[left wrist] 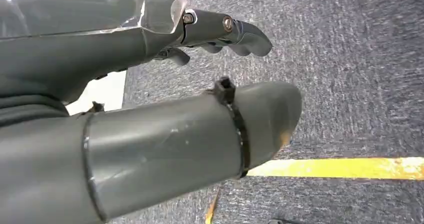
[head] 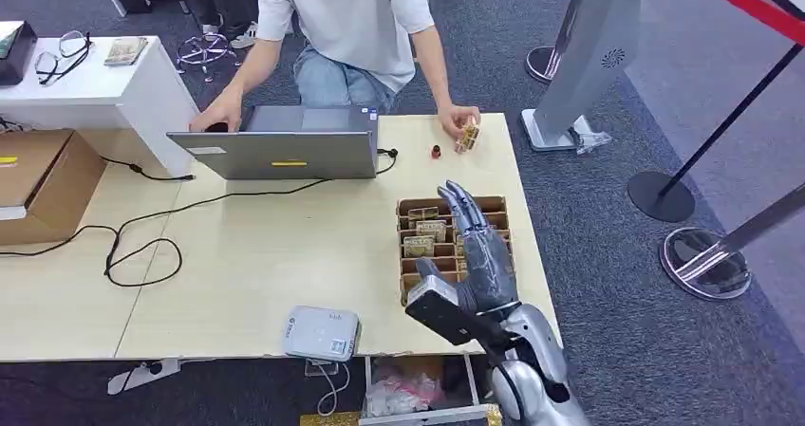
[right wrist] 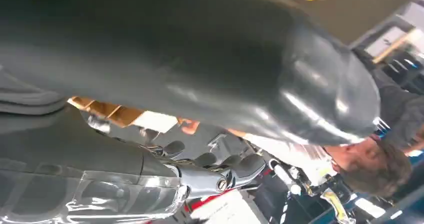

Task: Pass the card to the sensor for recognition and then transmit it.

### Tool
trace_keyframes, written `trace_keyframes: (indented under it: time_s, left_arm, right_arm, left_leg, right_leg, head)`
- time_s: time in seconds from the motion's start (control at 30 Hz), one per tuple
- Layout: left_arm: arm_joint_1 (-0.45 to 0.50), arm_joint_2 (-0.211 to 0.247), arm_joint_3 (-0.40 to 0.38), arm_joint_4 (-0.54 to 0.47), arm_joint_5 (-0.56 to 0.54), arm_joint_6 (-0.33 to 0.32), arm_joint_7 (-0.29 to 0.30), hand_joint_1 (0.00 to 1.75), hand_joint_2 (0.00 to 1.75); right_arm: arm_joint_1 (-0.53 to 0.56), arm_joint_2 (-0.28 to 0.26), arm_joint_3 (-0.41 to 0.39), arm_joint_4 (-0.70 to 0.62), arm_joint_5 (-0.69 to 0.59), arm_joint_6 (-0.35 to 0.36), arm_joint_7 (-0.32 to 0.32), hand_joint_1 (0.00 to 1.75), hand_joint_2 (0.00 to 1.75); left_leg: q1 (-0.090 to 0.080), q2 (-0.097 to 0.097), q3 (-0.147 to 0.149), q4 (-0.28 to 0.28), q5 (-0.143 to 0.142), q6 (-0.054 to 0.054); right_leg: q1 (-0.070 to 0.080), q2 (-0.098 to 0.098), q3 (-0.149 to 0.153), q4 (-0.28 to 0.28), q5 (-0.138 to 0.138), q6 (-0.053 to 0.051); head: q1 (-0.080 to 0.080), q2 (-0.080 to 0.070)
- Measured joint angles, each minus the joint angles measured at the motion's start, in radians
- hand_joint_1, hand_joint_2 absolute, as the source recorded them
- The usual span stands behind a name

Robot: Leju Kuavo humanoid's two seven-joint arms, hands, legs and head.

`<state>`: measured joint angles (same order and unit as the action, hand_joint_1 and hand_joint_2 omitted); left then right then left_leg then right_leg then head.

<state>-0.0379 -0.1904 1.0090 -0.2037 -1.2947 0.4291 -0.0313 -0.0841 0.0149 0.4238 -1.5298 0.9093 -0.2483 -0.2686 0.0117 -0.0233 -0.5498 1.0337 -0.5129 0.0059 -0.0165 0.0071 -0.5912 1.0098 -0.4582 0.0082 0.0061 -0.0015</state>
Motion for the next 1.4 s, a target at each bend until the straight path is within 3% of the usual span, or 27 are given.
trace_keyframes:
  time_s: [0.33,0.8,1.13,1.4]
  left_arm:
    - [0.0,-0.008,0.019,0.0,0.004,0.02,0.0,0.0,0.0]
    - [0.001,-0.014,0.028,0.0,0.006,0.022,0.0,0.0,0.0]
    - [0.001,-0.018,0.038,0.0,-0.006,0.038,-0.002,0.0,0.0]
    - [0.001,-0.007,0.038,0.0,-0.026,0.0,-0.021,0.0,0.0]
  right_arm:
    - [-0.001,-0.068,0.005,0.063,0.154,-0.023,0.058,0.0,1.75]
    - [-0.009,-0.086,0.026,0.107,0.164,-0.024,0.066,0.0,1.75]
    - [-0.069,-0.115,0.066,0.177,0.262,-0.034,0.113,0.0,1.75]
    - [-0.107,-0.14,0.079,0.221,0.288,0.003,0.146,0.0,1.75]
  left_leg:
    - [0.0,0.0,0.0,0.0,0.0,0.0]
    - [0.0,0.0,0.0,0.0,0.0,0.0]
    - [0.0,0.0,0.0,0.0,0.0,0.0]
    - [0.0,0.0,0.0,0.0,0.0,0.0]
  right_leg:
    - [0.0,0.0,0.0,0.0,0.0,0.0]
    - [0.0,0.0,0.0,0.0,0.0,0.0]
    - [0.0,0.0,0.0,0.0,0.0,0.0]
    - [0.0,0.0,0.0,0.0,0.0,0.0]
  head:
    - [0.0,0.0]
    - [0.0,0.0]
    - [0.0,0.0]
    - [0.0,0.0]
